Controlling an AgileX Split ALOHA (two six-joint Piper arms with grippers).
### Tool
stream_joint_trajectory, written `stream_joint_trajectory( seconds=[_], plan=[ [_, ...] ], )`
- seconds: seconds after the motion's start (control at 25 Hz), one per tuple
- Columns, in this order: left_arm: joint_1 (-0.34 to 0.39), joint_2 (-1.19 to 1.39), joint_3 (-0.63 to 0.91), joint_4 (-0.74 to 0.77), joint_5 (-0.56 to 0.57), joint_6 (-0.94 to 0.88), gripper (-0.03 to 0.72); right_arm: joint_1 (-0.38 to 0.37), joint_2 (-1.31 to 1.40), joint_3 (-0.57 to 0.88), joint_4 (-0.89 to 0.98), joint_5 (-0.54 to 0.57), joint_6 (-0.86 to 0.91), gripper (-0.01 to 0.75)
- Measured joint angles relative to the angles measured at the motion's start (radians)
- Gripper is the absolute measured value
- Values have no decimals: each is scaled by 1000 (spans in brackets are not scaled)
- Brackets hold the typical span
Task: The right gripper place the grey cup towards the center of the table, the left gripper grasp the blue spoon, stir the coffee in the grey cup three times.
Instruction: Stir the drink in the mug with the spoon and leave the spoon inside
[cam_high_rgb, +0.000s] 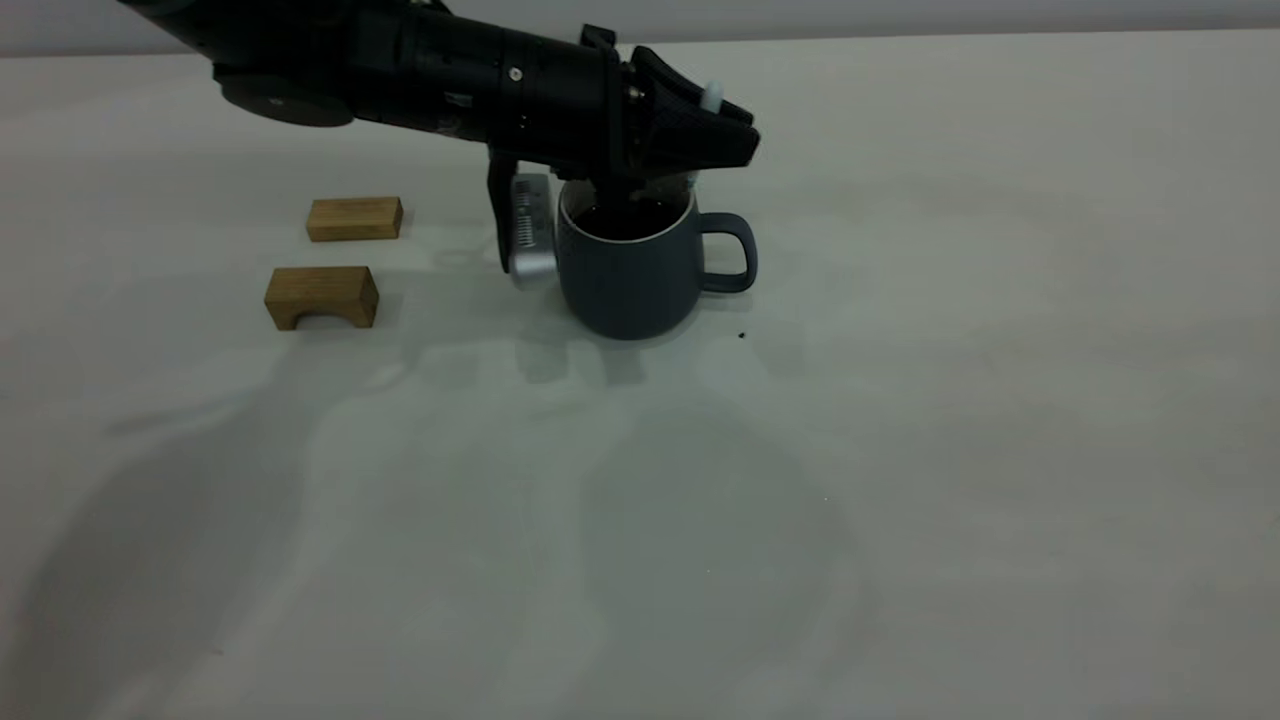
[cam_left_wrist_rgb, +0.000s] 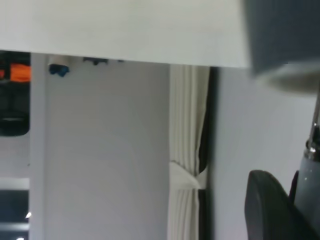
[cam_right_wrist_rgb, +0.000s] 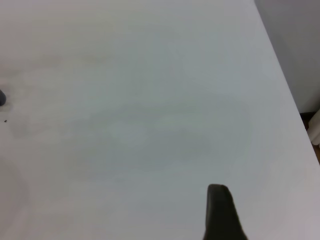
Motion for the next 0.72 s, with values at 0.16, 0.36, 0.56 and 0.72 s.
stream_joint_trajectory(
  seconds=[0.16,0.36,0.56,0.72],
  plan=[
    [6,0,-1,3,56,0,132,0,0,0,0,0,0,511],
    [26,0,-1,9,82,0,132,0,0,0,0,0,0,511],
    [73,0,2,17,86,0,132,0,0,0,0,0,0,511],
    [83,0,2,4,51,0,132,0,0,0,0,0,0,511]
  ],
)
